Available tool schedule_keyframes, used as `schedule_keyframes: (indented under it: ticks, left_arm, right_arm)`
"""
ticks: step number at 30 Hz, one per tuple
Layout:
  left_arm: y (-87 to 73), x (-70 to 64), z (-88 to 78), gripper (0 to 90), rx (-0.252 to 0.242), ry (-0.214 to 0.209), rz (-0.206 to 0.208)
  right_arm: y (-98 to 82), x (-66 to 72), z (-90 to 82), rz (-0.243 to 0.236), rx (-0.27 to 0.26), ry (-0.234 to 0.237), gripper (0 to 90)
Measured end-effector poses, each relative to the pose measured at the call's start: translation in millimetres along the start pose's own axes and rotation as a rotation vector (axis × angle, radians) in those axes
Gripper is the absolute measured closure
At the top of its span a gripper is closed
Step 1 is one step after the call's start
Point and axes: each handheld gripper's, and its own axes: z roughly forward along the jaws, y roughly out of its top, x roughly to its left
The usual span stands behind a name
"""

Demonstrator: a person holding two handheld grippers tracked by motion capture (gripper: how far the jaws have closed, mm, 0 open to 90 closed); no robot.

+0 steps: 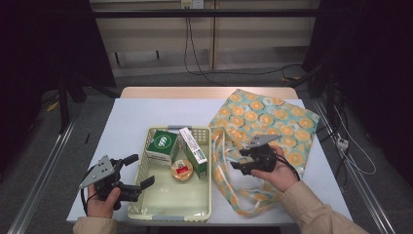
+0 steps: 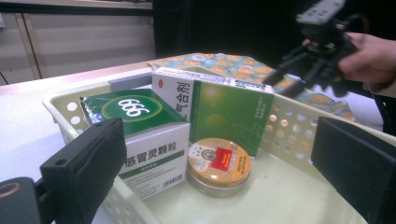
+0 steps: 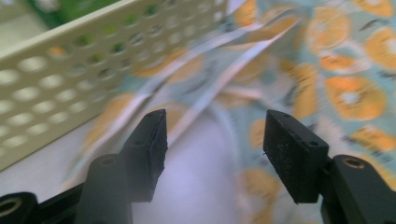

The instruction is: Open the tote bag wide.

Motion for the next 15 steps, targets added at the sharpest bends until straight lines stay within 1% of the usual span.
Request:
schedule_keyframes:
  ticks: [2,3,5,8,10,11,13,14,15]
  left_arm:
    - [0.9,-0.2,-1.6,3.3,-0.004,0.004,0.002]
    - [1.1,-0.6,-2.2,3.2,-0.013,0.006,-0.008]
    - [1.2,-0.6,-2.3,3.2,-0.017,0.009,-0.009]
    - [1.0,-0.4,-1.8,3.2,-0.005,0.007,0.001]
    - [0.5,-0.9,-0.8,3.2,-0.003,0.005,-0.003]
    - [0.3,-0.8,-0.2,3.2,-0.002,0.005,-0.004]
    - [0.2,-0.6,0.1,3.2,0.001,0.005,-0.001]
    - [0.2,-0.9,0.1,3.2,0.001,0.006,-0.002]
    - [0.2,-0.9,0.1,3.2,0.001,0.006,-0.002]
  right_arm:
    - [-6.9,11.0,-4.6,-0.006,0.007,0.029,43.8]
    - [-10.1,16.4,-6.5,-0.009,0.009,0.04,43.8]
    - [-16.0,25.1,-9.5,-0.024,0.018,0.055,43.8]
    - [-25.4,33.7,-14.5,-0.009,0.005,0.083,43.6]
    - [-31.4,38.6,-16.4,-0.006,0.0,0.101,44.6]
    - [-34.3,41.5,-16.4,-0.006,0.005,0.111,45.9]
    - [-39.7,46.6,-13.7,-0.02,0.027,0.121,50.6]
    - [-42.0,48.3,-11.8,-0.025,0.038,0.123,54.5]
    - [-44.0,49.1,-9.7,-0.034,0.045,0.124,60.6]
